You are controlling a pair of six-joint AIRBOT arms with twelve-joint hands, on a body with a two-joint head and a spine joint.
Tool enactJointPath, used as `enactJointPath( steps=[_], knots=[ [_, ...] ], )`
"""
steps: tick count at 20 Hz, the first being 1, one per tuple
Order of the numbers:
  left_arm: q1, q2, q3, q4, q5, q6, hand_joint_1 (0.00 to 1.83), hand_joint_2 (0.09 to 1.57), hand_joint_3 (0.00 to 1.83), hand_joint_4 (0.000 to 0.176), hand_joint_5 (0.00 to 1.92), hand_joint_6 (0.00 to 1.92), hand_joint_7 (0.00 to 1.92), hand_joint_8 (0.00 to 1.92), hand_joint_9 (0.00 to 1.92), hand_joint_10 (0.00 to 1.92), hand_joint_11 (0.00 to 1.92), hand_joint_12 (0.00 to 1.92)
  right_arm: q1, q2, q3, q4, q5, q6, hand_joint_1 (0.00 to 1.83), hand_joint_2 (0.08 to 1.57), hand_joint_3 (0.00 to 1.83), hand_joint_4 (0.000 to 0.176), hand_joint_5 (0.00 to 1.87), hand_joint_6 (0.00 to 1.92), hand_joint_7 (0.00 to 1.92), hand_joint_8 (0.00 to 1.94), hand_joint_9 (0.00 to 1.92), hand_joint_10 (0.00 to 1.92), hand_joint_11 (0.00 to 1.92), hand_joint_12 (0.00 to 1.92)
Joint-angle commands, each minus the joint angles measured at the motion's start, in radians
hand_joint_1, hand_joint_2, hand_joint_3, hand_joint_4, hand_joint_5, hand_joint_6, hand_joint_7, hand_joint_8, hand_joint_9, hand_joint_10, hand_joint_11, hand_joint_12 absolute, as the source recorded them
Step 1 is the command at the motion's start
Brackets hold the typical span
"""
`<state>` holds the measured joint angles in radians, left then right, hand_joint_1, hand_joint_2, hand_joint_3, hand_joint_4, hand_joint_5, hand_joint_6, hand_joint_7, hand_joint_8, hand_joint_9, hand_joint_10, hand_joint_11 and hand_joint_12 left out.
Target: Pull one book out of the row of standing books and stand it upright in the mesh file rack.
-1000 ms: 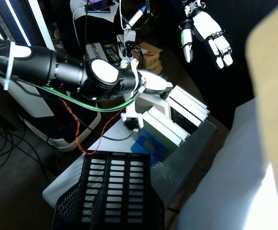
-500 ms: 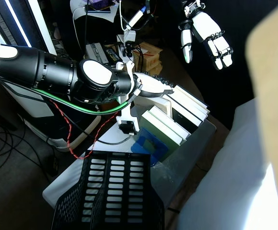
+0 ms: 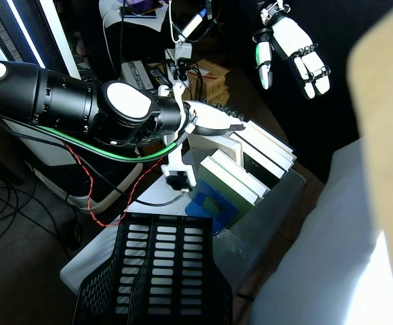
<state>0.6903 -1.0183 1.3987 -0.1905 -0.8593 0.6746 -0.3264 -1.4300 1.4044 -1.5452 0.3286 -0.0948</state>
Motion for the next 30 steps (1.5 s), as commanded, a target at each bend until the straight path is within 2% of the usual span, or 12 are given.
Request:
enactJointPath(
  steps=[1,3,7,9,10,11,12,13,14,16,24,30],
  knots=[
    [-0.005,0.020,0.002,-0.022,-0.120,-0.005,0.50,1.27,0.00,0.129,0.09,0.01,0.06,0.01,0.05,0.02,0.00,1.21,0.010,0.000,-0.003,0.029,-0.010,-0.020,0.79,0.84,0.00,0.000,0.00,0.00,0.00,0.00,0.00,0.00,0.00,0.00],
    [-0.005,0.020,0.001,-0.022,-0.117,-0.005,0.49,1.27,0.00,0.126,0.10,0.00,0.10,0.00,0.07,0.05,0.00,1.75,0.002,-0.013,0.002,0.015,-0.032,-0.033,0.81,0.81,0.00,0.000,0.00,0.00,0.00,0.00,0.00,0.00,0.00,0.00],
    [-0.004,0.022,0.000,-0.024,-0.117,-0.005,0.49,1.27,0.00,0.133,0.10,0.00,0.08,0.00,0.01,0.03,0.00,1.71,-0.018,-0.046,0.027,-0.004,-0.056,-0.033,0.76,0.86,0.01,0.000,0.00,0.00,0.00,0.00,0.00,0.00,0.00,0.00],
    [-0.003,0.023,-0.001,-0.024,-0.117,-0.005,0.51,1.26,0.00,0.134,0.09,0.00,0.06,0.00,0.00,0.00,0.00,1.83,-0.029,-0.061,0.039,-0.017,-0.061,-0.033,1.07,0.90,0.00,0.000,0.62,0.15,0.69,0.10,0.58,0.33,0.04,1.57],
    [-0.003,0.023,-0.001,-0.024,-0.117,-0.005,0.51,1.26,0.00,0.134,0.09,0.00,0.06,0.00,0.00,0.00,0.00,1.83,-0.031,-0.064,0.042,-0.020,-0.062,-0.033,1.07,0.90,0.00,0.000,0.62,0.15,0.69,0.10,0.58,0.33,0.04,1.57],
    [-0.003,0.024,-0.001,-0.025,-0.117,-0.005,0.50,1.27,0.00,0.136,0.09,0.00,0.06,0.00,0.00,0.00,0.00,1.79,-0.033,-0.073,0.045,-0.035,-0.071,-0.033,1.23,1.00,0.01,0.000,0.98,0.61,1.17,0.48,1.01,0.52,0.45,1.58],
    [-0.002,0.025,-0.002,-0.027,-0.119,-0.005,0.51,1.26,0.00,0.135,0.10,0.00,0.05,0.00,0.00,0.00,0.00,1.72,-0.033,-0.081,0.049,-0.057,-0.086,-0.033,1.37,1.03,0.00,0.000,1.10,0.53,1.22,0.66,1.01,1.00,0.75,1.63],
    [-0.001,0.025,-0.003,-0.027,-0.120,-0.005,0.51,1.26,0.00,0.136,0.10,0.00,0.04,0.00,0.00,0.00,0.00,1.71,-0.036,-0.088,0.056,-0.063,-0.093,-0.033,1.31,1.02,0.00,0.000,1.25,0.36,1.24,0.77,1.16,1.11,0.86,1.68],
    [-0.001,0.025,-0.003,-0.027,-0.120,-0.005,0.48,1.26,0.00,0.141,0.08,0.00,0.03,0.00,0.00,0.00,0.00,1.64,-0.036,-0.089,0.060,-0.063,-0.096,-0.033,1.38,1.02,0.00,0.000,1.18,0.58,1.29,0.52,1.07,1.03,0.73,1.63],
    [0.000,0.025,-0.003,-0.029,-0.122,-0.005,0.48,1.27,0.00,0.133,0.08,0.00,0.04,0.00,0.00,0.00,0.00,1.49,-0.036,-0.091,0.064,-0.063,-0.100,-0.033,1.40,1.03,0.00,0.000,1.10,0.75,1.28,0.54,1.01,1.04,0.68,1.63],
    [0.001,0.025,-0.004,-0.031,-0.125,-0.005,0.48,1.27,0.00,0.125,0.07,0.00,0.03,0.01,0.00,0.00,0.00,1.02,-0.036,-0.091,0.068,-0.063,-0.101,-0.033,1.39,1.04,0.00,0.000,1.06,0.85,1.27,0.52,0.97,1.09,0.64,1.66],
    [-0.001,0.025,-0.004,-0.030,-0.126,-0.005,0.48,1.28,0.00,0.130,0.06,0.01,0.05,0.00,0.00,0.00,0.00,1.05,-0.037,-0.091,0.068,-0.063,-0.101,-0.033,1.40,1.04,0.00,0.000,1.10,0.72,1.26,0.57,0.98,1.11,0.65,1.63]
  ],
)
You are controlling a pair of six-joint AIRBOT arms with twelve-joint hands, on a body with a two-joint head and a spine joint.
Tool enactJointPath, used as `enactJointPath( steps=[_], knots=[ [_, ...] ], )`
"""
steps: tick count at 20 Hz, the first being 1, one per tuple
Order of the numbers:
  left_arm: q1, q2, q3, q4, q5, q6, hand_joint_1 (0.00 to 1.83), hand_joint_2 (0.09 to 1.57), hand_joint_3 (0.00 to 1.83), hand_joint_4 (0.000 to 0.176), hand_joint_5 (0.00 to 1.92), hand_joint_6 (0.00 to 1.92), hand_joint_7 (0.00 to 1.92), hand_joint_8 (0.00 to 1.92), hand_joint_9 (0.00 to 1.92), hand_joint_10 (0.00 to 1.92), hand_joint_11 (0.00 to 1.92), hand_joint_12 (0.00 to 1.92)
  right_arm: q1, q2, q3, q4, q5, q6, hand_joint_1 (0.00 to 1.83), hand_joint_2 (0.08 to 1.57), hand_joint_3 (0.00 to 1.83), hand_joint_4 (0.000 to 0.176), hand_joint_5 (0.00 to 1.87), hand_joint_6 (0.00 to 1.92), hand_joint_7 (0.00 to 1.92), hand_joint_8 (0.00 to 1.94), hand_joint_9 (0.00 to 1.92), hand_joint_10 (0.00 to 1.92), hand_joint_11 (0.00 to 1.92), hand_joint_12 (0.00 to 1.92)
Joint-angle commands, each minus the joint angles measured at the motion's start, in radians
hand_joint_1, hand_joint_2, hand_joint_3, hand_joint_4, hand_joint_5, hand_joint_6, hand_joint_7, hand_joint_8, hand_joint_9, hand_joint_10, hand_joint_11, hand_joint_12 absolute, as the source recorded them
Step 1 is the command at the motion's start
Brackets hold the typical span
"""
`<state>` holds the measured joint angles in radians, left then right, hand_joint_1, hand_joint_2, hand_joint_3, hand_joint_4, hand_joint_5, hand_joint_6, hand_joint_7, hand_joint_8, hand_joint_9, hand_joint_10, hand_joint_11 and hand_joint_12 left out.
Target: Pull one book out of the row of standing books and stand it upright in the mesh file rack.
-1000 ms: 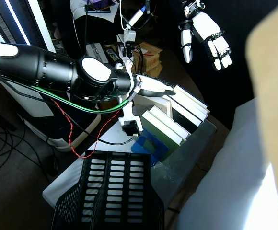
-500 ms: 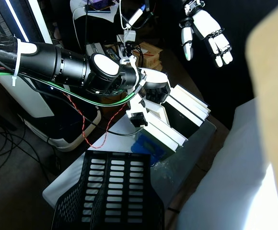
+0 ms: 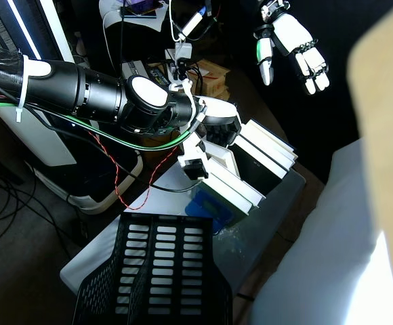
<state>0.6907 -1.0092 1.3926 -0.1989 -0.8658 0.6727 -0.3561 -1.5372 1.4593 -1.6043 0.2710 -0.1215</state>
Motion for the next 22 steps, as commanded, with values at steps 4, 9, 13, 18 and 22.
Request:
enactJointPath(
  steps=[4,9,13,18,22],
  knots=[
    [-0.001,0.015,0.002,-0.022,-0.119,-0.003,0.47,1.27,0.00,0.139,0.06,0.00,0.02,0.00,0.00,0.00,0.00,1.21,-0.008,0.016,0.014,-0.004,-0.044,-0.006,1.39,1.06,0.00,0.000,1.07,0.78,1.21,0.64,0.92,1.18,0.60,1.71],
    [-0.001,0.015,0.002,-0.022,-0.120,-0.003,0.47,1.28,0.00,0.134,0.06,0.00,0.03,0.00,0.00,0.00,0.00,1.18,-0.008,0.016,0.014,-0.004,-0.043,-0.006,1.40,1.04,0.00,0.000,1.10,0.75,1.27,0.53,0.97,1.12,0.64,1.64],
    [-0.001,0.015,0.002,-0.022,-0.120,-0.003,0.48,1.28,0.00,0.128,0.07,0.00,0.05,0.00,0.00,0.00,0.00,1.45,-0.008,0.016,0.014,-0.004,-0.043,-0.006,1.40,1.04,0.00,0.000,1.10,0.75,1.28,0.52,0.96,1.12,0.62,1.64],
    [0.001,0.015,0.002,-0.022,-0.122,-0.003,0.48,1.27,0.00,0.131,0.08,0.00,0.05,0.00,0.00,0.00,0.00,1.67,0.001,0.054,-0.018,0.006,-0.022,-0.006,0.85,0.83,0.00,0.000,0.01,0.06,0.04,0.01,0.01,0.22,0.00,0.99],
    [0.003,0.015,0.001,-0.024,-0.124,-0.003,0.49,1.27,0.00,0.127,0.10,0.00,0.09,0.01,0.02,0.01,0.00,1.92,0.005,0.068,-0.029,0.039,-0.007,-0.006,0.71,0.81,0.00,0.000,0.00,0.00,0.00,0.00,0.00,0.00,0.00,0.00]
  ],
)
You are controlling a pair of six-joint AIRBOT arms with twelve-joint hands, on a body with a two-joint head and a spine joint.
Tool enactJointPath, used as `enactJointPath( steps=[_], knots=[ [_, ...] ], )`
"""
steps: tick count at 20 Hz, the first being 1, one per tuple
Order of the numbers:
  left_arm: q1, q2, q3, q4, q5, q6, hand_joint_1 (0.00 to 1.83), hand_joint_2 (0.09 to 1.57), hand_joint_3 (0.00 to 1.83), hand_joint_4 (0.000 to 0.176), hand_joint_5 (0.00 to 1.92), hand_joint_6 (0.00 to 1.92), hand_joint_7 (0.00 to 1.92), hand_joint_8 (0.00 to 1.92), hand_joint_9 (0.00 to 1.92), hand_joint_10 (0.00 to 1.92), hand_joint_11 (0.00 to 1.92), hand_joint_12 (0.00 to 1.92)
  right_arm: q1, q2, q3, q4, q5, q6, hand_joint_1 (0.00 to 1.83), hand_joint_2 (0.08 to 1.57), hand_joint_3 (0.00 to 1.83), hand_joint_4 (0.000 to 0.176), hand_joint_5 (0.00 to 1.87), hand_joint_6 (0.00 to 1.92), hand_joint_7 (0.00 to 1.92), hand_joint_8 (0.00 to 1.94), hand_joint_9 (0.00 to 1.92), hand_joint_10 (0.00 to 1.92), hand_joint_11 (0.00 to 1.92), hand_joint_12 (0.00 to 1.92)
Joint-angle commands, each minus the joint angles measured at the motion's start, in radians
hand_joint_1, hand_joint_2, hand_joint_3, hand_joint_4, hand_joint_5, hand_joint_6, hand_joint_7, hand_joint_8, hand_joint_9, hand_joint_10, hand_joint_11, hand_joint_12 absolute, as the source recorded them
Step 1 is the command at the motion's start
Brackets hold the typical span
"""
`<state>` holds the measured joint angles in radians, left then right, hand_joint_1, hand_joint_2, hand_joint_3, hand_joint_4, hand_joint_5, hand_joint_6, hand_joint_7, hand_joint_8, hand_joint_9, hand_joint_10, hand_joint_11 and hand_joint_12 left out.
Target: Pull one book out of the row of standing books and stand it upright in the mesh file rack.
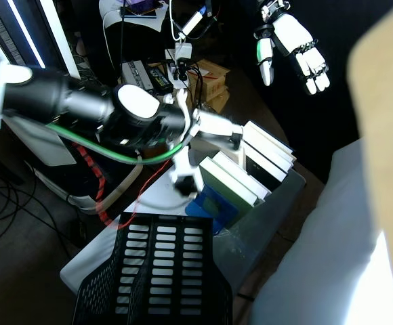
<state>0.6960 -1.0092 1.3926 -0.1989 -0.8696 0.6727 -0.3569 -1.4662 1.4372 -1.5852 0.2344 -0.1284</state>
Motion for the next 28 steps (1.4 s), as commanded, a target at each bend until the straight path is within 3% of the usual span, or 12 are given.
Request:
enactJointPath(
  steps=[1,6,11,13,14,16,18,21,23,25,26,28],
  knots=[
    [-0.003,0.014,0.001,-0.024,-0.120,-0.003,0.50,1.27,0.00,0.123,0.10,0.00,0.08,0.00,0.00,0.00,0.00,1.86,0.006,-0.003,-0.013,0.022,0.033,0.001,0.69,0.82,0.00,0.000,0.00,0.00,0.00,0.00,0.00,0.00,0.00,0.00],
    [-0.001,0.018,-0.002,-0.024,-0.125,-0.003,0.50,1.27,0.00,0.142,0.07,0.00,0.03,0.00,0.00,0.00,0.00,1.85,0.028,0.036,-0.046,0.087,0.083,0.001,0.78,0.86,0.01,0.001,0.00,0.00,0.00,0.00,0.00,0.00,0.00,0.00],
    [0.002,0.017,-0.002,-0.025,-0.131,-0.004,0.45,1.29,0.00,0.125,0.04,0.00,0.01,0.00,0.00,0.00,0.00,1.92,0.071,0.130,-0.110,0.163,0.166,0.001,0.77,0.85,0.00,0.025,0.00,0.00,0.00,0.00,0.00,0.00,0.00,0.00],
    [0.005,0.019,-0.003,-0.027,-0.136,-0.006,0.44,1.29,0.01,0.095,0.03,0.00,0.00,0.00,0.00,0.00,0.00,1.92,0.073,0.154,-0.123,0.201,0.192,0.001,0.78,0.86,0.01,0.056,0.00,0.00,0.00,0.00,0.00,0.00,0.00,0.00],
    [0.007,0.019,-0.003,-0.028,-0.138,-0.007,0.44,1.30,0.01,0.060,0.04,0.00,0.00,0.00,0.00,0.00,0.00,1.92,0.073,0.163,-0.128,0.214,0.204,0.001,0.80,0.86,0.00,0.055,0.00,0.00,0.00,0.00,0.00,0.00,0.00,0.00],
    [0.007,0.020,-0.003,-0.029,-0.139,-0.007,0.45,1.30,0.01,0.067,0.03,0.00,0.00,0.00,0.00,0.00,0.00,1.92,0.073,0.173,-0.138,0.220,0.211,0.001,0.85,0.86,0.00,0.053,0.00,0.00,0.00,0.00,0.00,0.00,0.00,0.00],
    [0.008,0.019,-0.003,-0.030,-0.138,-0.007,0.48,1.29,0.00,0.119,0.06,0.01,0.02,0.01,0.00,0.00,0.00,1.92,0.074,0.173,-0.132,0.224,0.209,0.001,0.84,0.86,0.00,0.020,0.00,0.00,0.00,0.00,0.00,0.00,0.00,0.00],
    [0.015,0.017,0.000,-0.038,-0.139,-0.007,0.50,1.28,0.00,0.155,0.08,0.02,0.04,0.01,0.00,0.00,0.00,1.92,0.074,0.173,-0.111,0.211,0.195,0.001,0.81,0.88,0.01,0.029,0.00,0.00,0.00,0.00,0.00,0.00,0.00,0.00],
    [0.020,0.018,-0.004,-0.041,-0.142,-0.009,0.57,1.27,0.00,0.148,0.08,0.01,0.03,0.00,0.00,0.00,0.00,1.41,0.071,0.151,-0.104,0.160,0.163,0.001,0.83,0.86,0.00,0.000,0.00,0.00,0.00,0.00,0.00,0.00,0.00,0.00],
    [0.031,0.022,-0.012,-0.051,-0.151,-0.009,0.56,1.28,0.00,0.109,0.04,0.01,0.00,0.00,0.00,0.00,0.00,0.39,0.070,0.130,-0.104,0.118,0.139,0.001,0.90,0.80,0.00,0.000,0.00,0.00,0.00,0.00,0.00,0.00,0.00,0.00],
    [0.034,0.024,-0.015,-0.056,-0.154,-0.009,0.56,1.29,0.00,0.081,0.03,0.00,0.00,0.00,0.00,0.00,0.00,0.17,0.070,0.124,-0.104,0.105,0.133,0.001,0.90,0.79,0.00,0.000,0.00,0.00,0.00,0.00,0.00,0.00,0.00,0.00],
    [0.043,0.027,-0.019,-0.065,-0.162,-0.009,0.53,1.29,0.00,0.065,0.01,0.00,0.00,0.00,0.00,0.00,0.00,0.01,0.070,0.114,-0.102,0.077,0.126,0.001,0.79,0.85,0.00,0.000,0.00,0.00,0.00,0.00,0.00,0.00,0.00,0.00]
  ],
)
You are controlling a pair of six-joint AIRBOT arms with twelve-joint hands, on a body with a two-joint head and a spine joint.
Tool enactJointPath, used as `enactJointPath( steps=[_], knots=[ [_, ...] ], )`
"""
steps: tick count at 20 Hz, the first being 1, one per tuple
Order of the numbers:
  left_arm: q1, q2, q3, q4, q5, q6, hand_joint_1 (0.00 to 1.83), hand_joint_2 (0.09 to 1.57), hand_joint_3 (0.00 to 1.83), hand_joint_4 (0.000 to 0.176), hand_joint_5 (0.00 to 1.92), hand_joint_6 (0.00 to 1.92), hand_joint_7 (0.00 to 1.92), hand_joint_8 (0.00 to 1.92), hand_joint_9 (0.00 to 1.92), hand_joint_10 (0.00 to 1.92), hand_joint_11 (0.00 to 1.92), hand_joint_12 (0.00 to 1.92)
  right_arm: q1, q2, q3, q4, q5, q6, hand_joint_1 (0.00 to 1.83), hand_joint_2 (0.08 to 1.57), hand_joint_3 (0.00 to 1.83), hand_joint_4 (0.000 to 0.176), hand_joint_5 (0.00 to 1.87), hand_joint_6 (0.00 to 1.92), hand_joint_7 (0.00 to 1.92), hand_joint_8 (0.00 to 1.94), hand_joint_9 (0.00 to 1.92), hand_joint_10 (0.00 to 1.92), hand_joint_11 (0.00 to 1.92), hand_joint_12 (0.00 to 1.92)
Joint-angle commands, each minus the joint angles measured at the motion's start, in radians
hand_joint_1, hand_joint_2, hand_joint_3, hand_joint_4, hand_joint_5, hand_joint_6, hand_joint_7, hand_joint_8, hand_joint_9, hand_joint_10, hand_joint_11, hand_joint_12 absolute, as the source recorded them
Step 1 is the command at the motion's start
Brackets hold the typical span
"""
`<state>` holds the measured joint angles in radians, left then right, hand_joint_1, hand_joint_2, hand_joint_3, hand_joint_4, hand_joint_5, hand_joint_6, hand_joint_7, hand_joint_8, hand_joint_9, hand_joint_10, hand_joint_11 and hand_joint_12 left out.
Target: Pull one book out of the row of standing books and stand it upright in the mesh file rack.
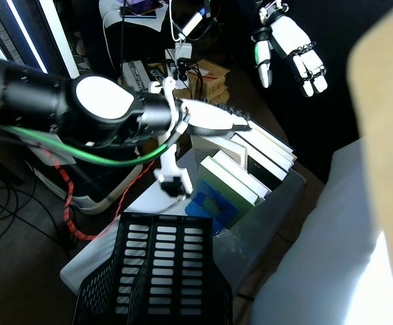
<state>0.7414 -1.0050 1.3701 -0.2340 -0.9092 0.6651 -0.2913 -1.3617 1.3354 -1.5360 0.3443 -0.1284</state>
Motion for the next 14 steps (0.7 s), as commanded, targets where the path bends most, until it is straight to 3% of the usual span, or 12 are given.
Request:
enactJointPath(
  steps=[1,3,6,9,10,11,14],
  knots=[
    [0.004,0.025,0.001,-0.037,-0.130,-0.001,0.52,1.28,0.00,0.067,0.00,0.00,0.00,0.00,0.00,0.00,0.00,0.00,0.005,0.007,0.001,0.013,0.015,0.001,0.80,0.84,0.00,0.000,0.00,0.00,0.00,0.00,0.00,0.00,0.00,0.00],
    [0.017,0.028,-0.007,-0.049,-0.144,-0.001,0.49,1.28,0.00,0.071,0.00,0.00,0.00,0.00,0.00,0.00,0.00,0.00,0.005,0.002,0.002,0.007,0.011,0.001,0.82,0.83,0.00,0.000,0.00,0.00,0.00,0.00,0.00,0.00,0.00,0.00],
    [0.048,0.029,-0.016,-0.071,-0.150,-0.004,0.47,1.30,0.00,0.055,0.00,0.00,0.00,0.00,0.00,0.00,0.00,0.00,-0.003,-0.033,0.016,-0.024,-0.019,0.001,0.79,0.84,0.00,0.000,0.00,0.00,0.00,0.00,0.00,0.00,0.00,0.00],
    [0.094,0.026,-0.033,-0.118,-0.173,-0.004,0.44,1.29,0.00,0.040,0.00,0.00,0.00,0.00,0.00,0.00,0.00,0.00,-0.017,-0.070,0.028,-0.076,-0.054,0.001,0.87,0.90,0.02,0.000,0.00,0.00,0.00,0.00,0.00,0.00,0.00,0.00],
    [0.114,0.027,-0.045,-0.137,-0.187,-0.004,0.45,1.30,0.00,0.021,0.01,0.00,0.00,0.00,0.00,0.00,0.00,0.00,-0.019,-0.081,0.026,-0.094,-0.062,0.001,0.78,0.93,0.03,0.000,0.00,0.00,0.00,0.00,0.00,0.00,0.00,0.00],
    [0.135,0.028,-0.060,-0.160,-0.209,-0.004,0.46,1.29,0.00,0.023,0.01,0.00,0.00,0.00,0.00,0.00,0.00,0.00,-0.023,-0.091,0.025,-0.106,-0.069,0.001,0.68,0.99,0.02,0.000,0.00,0.00,0.00,0.00,0.00,0.00,0.00,0.00],
    [0.242,0.044,-0.115,-0.252,-0.313,-0.009,0.46,1.29,0.00,0.023,0.01,0.00,0.00,0.00,0.00,0.00,0.00,0.00,-0.032,-0.136,0.026,-0.221,-0.113,0.047,0.65,1.00,0.01,0.000,0.00,0.00,0.00,0.00,0.00,0.00,0.00,0.00]
  ],
)
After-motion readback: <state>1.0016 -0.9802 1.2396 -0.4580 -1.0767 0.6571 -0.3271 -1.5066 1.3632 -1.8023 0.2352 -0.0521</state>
